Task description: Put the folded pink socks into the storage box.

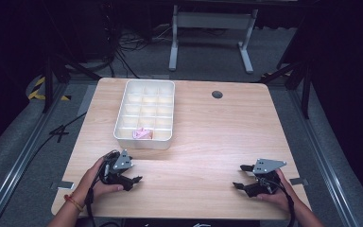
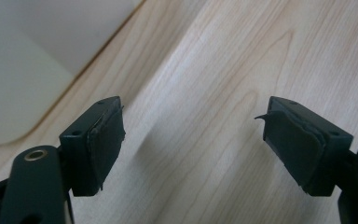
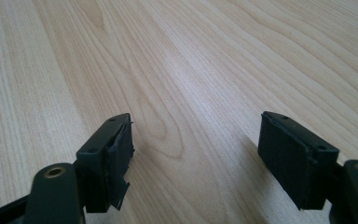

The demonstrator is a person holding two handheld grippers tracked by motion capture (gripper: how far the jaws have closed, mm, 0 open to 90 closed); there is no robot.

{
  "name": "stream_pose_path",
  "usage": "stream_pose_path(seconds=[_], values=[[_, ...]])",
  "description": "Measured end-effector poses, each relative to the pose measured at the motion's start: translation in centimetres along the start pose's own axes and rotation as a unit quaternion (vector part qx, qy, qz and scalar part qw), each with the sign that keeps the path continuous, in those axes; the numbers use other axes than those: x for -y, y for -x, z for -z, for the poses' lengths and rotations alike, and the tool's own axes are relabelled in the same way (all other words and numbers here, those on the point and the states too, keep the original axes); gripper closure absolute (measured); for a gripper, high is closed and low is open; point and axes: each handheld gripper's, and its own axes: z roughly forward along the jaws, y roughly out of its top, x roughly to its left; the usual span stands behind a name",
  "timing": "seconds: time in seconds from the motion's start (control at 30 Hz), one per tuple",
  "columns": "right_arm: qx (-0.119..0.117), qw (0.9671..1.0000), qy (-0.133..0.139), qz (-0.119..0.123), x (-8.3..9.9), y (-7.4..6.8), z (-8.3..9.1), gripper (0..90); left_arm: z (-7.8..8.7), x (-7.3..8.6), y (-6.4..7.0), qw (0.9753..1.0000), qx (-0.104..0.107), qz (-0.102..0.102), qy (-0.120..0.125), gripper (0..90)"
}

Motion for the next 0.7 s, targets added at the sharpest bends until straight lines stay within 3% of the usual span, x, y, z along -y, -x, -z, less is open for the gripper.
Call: stream_pose_path(seconds=[0.2,0.27,0.3,0.37,0.7], values=[[0.000,1.0000,0.000,0.000,0.0,0.0,0.0,26.8,-0.1,0.9,-0.7,0.9995,0.015,0.027,0.012,19.6],[0.000,1.0000,0.000,0.000,0.0,0.0,0.0,26.8,-0.2,1.2,-0.8,0.9989,0.018,0.037,0.020,17.2],[0.000,1.0000,0.000,0.000,0.0,0.0,0.0,26.8,-0.4,1.8,-1.0,0.9978,0.022,0.048,0.040,15.3],[0.000,1.0000,0.000,0.000,0.0,0.0,0.0,26.8,-0.4,1.9,-1.0,0.9972,0.023,0.056,0.043,15.0],[0.001,1.0000,0.000,0.001,0.0,0.0,0.0,26.7,-0.3,2.0,-0.6,0.9965,0.011,0.071,0.041,15.0]])
